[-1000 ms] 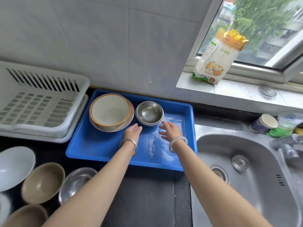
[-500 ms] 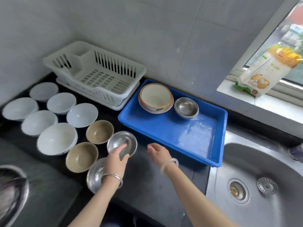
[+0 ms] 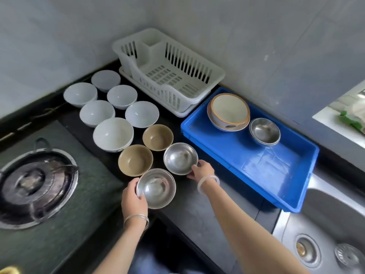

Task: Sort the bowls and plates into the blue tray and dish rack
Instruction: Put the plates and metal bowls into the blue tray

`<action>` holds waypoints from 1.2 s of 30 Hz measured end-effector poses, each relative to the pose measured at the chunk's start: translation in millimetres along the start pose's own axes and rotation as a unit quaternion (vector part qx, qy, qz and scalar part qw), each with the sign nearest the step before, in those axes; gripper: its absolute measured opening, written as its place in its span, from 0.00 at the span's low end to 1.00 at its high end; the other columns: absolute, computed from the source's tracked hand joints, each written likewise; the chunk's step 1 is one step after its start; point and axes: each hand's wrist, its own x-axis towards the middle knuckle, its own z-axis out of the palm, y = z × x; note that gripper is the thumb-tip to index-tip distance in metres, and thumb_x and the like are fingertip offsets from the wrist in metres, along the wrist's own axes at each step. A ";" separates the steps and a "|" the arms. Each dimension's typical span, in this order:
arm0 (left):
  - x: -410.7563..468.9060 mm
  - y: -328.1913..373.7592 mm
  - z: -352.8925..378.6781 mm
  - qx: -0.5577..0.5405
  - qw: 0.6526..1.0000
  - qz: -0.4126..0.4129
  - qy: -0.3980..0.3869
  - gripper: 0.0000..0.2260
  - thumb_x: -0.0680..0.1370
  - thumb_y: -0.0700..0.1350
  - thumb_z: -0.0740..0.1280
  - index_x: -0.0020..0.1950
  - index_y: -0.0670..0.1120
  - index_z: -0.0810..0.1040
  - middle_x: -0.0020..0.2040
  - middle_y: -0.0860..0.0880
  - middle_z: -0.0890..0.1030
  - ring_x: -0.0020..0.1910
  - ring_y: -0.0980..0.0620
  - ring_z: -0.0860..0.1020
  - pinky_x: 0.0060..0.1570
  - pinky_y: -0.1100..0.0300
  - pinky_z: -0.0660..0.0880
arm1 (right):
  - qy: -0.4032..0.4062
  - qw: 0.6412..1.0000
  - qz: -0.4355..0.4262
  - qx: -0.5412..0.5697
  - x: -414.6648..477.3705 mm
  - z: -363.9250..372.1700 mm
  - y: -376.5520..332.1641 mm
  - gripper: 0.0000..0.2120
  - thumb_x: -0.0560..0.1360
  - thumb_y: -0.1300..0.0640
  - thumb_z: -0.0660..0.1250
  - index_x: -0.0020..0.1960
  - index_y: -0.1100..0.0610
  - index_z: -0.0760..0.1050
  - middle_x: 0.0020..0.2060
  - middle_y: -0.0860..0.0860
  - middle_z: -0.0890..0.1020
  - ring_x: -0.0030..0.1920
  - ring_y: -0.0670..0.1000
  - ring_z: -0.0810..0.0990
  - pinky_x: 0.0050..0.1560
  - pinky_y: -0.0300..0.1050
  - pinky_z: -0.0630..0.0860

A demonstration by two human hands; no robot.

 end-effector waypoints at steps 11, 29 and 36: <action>3.8 1.3 14.4 -0.095 0.984 -0.085 -0.123 0.13 0.75 0.37 0.65 0.59 0.43 0.78 0.55 0.42 0.81 0.51 0.46 0.79 0.56 0.53 0.76 | 0.022 0.990 -0.114 -0.081 -48.7 -37.5 -11.5 0.07 0.74 0.61 0.61 0.40 0.54 0.75 0.34 0.51 0.83 0.29 0.44 0.83 0.28 0.32 0.76; 20.9 5.0 26.3 -0.213 0.926 -0.178 -0.256 0.09 0.77 0.35 0.61 0.55 0.39 0.78 0.42 0.43 0.78 0.45 0.48 0.76 0.43 0.58 0.77 | 0.017 0.962 -0.108 -0.250 -54.3 -18.5 36.8 0.02 0.74 0.54 0.62 0.45 0.52 0.71 0.38 0.52 0.82 0.39 0.53 0.82 0.40 0.42 0.76; 31.3 12.7 26.2 -0.197 0.917 -0.186 -0.292 0.10 0.78 0.35 0.60 0.57 0.40 0.77 0.46 0.43 0.79 0.49 0.47 0.77 0.46 0.56 0.76 | -0.056 0.997 0.021 0.037 -58.0 -19.2 44.2 0.09 0.76 0.55 0.65 0.57 0.49 0.75 0.44 0.49 0.81 0.41 0.49 0.83 0.36 0.37 0.80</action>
